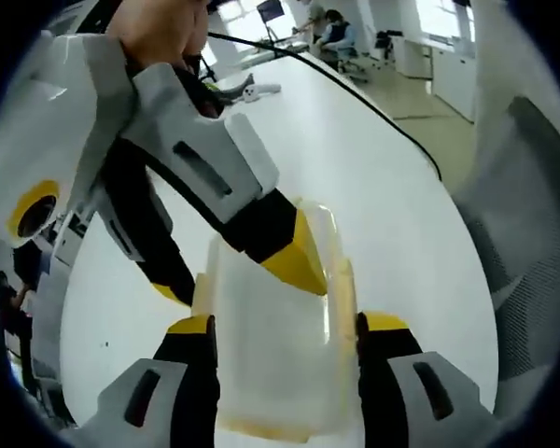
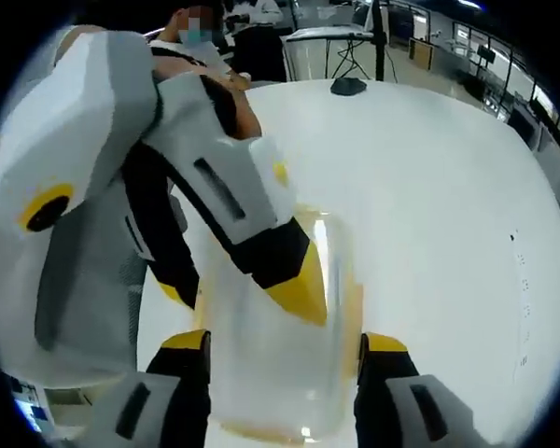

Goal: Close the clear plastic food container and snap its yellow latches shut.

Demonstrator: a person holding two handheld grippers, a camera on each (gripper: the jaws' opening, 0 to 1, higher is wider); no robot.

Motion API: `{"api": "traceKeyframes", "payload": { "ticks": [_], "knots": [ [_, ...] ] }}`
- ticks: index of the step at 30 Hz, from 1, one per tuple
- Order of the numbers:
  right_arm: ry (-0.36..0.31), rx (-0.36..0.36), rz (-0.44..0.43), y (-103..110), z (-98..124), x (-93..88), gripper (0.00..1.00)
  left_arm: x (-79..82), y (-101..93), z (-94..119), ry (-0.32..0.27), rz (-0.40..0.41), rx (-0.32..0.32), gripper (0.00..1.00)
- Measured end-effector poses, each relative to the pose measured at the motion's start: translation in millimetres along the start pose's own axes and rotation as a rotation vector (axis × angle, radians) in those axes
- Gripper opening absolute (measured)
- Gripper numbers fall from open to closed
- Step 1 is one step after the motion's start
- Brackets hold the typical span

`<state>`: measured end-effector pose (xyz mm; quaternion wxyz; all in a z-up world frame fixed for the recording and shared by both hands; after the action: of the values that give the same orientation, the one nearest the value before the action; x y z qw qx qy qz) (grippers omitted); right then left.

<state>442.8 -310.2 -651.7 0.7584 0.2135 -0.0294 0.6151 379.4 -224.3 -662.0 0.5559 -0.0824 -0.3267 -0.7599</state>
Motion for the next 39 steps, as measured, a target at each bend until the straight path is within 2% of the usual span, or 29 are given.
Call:
{"api": "traceKeyframes", "payload": {
  "ticks": [4, 8, 9, 10, 12, 15, 21, 26, 28, 30, 32, 34, 36, 38, 39],
  "knots": [
    [0.026, 0.000, -0.001, 0, 0, 1.2, 0.60, -0.5, -1.8, 1, 0.001, 0.016, 0.022, 0.54],
    [0.035, 0.004, -0.035, -2, -1, 2.6, 0.57, 1.3, -3.7, 0, 0.030, 0.015, 0.044, 0.53],
    [0.079, 0.018, -0.061, -4, 0, 1.8, 0.55, 1.2, -4.8, 1, 0.027, 0.010, 0.037, 0.53],
    [0.071, 0.030, -0.039, -6, -1, 4.3, 0.54, 3.1, -6.6, 1, 0.023, -0.038, 0.023, 0.53],
    [0.090, 0.033, -0.039, -5, -2, 6.1, 0.53, 0.1, -5.8, 2, 0.015, 0.015, 0.032, 0.53],
    [0.087, 0.024, -0.043, -3, -1, 4.5, 0.54, 0.0, -7.2, 2, 0.013, 0.004, 0.037, 0.53],
    [0.048, 0.014, -0.030, 0, 1, 0.4, 0.55, 1.2, -6.7, 2, 0.010, -0.005, 0.021, 0.55],
    [-0.018, -0.013, -0.029, 4, 3, -6.4, 0.56, 2.9, -7.4, 2, 0.005, -0.015, 0.017, 0.56],
    [-0.068, -0.064, 0.015, 5, 6, -7.6, 0.56, 4.3, -7.2, 4, 0.004, -0.014, 0.013, 0.53],
    [-0.086, -0.088, -0.003, 8, 12, -10.5, 0.57, 6.7, -6.0, 7, -0.029, 0.019, -0.002, 0.51],
    [-0.168, -0.071, -0.028, 13, 21, -11.2, 0.56, 11.0, 0.0, 14, -0.064, 0.044, 0.012, 0.58],
    [-0.182, -0.068, -0.035, 17, 27, -14.7, 0.58, 11.9, 4.8, 20, -0.081, 0.060, -0.016, 0.63],
    [-0.187, -0.086, -0.013, 23, 32, -19.7, 0.62, 10.8, 9.7, 25, -0.097, 0.070, -0.040, 0.63],
    [-0.175, -0.109, -0.009, 26, 34, -25.3, 0.64, 10.5, 10.6, 29, -0.119, 0.133, -0.090, 0.62],
    [-0.189, -0.118, -0.016, 30, 35, -27.7, 0.66, 10.9, 12.8, 32, -0.139, 0.115, -0.130, 0.63]
  ]
}}
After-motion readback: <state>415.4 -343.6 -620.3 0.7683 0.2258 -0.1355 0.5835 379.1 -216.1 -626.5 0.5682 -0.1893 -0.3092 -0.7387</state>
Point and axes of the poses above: the point that each gripper's makers call its tool centre point, and the gripper's own axes: z roughly backward along the fingers, y roughly to its left, x roughly out of its top, the point moved 10 cm from there along z, roughly backward along the fingers, and after that the axes turned 12 degrees about -z, right-handed, at the moved point
